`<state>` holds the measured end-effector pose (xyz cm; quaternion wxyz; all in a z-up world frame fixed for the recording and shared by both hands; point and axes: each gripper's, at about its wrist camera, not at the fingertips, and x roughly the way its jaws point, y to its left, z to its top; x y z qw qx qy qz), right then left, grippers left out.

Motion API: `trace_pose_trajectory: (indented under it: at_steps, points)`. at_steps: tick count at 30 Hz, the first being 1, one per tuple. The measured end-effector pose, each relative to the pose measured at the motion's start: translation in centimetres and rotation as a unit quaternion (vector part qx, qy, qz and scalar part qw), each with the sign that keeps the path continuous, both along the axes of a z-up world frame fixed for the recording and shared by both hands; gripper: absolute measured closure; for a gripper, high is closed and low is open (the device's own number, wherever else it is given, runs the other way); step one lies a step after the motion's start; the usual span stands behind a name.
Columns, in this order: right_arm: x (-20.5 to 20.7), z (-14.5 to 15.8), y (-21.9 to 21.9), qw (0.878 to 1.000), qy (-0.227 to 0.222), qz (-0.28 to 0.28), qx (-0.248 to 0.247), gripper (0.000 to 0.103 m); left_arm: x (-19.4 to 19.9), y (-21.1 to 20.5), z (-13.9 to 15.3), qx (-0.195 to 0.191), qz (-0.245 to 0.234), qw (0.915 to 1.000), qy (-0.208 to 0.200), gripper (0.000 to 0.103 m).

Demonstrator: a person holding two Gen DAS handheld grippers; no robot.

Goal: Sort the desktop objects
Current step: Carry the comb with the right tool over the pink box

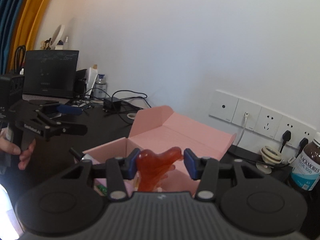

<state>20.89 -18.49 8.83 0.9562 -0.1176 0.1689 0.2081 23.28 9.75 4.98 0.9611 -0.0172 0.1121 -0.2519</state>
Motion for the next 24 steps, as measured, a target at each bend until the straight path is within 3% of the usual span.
trace_pose_trajectory:
  at_steps: [12, 18, 24]
  points:
    - [2.7, -1.4, 2.3, 0.997, 0.061, 0.034, -0.045, 0.057, 0.0, -0.1, 0.0, 0.001, 0.0, 1.0, -0.001, 0.0]
    - [5.1, -2.8, 3.9, 0.991, 0.11, 0.048, -0.063, 0.062, -0.1, 0.0, 0.0, 0.001, 0.0, 1.0, -0.001, 0.0]
    - [7.0, -3.9, 4.4, 0.984, 0.163, 0.049, -0.044, 0.062, 0.0, 0.0, -0.1, -0.001, -0.002, 1.0, 0.002, 0.0]
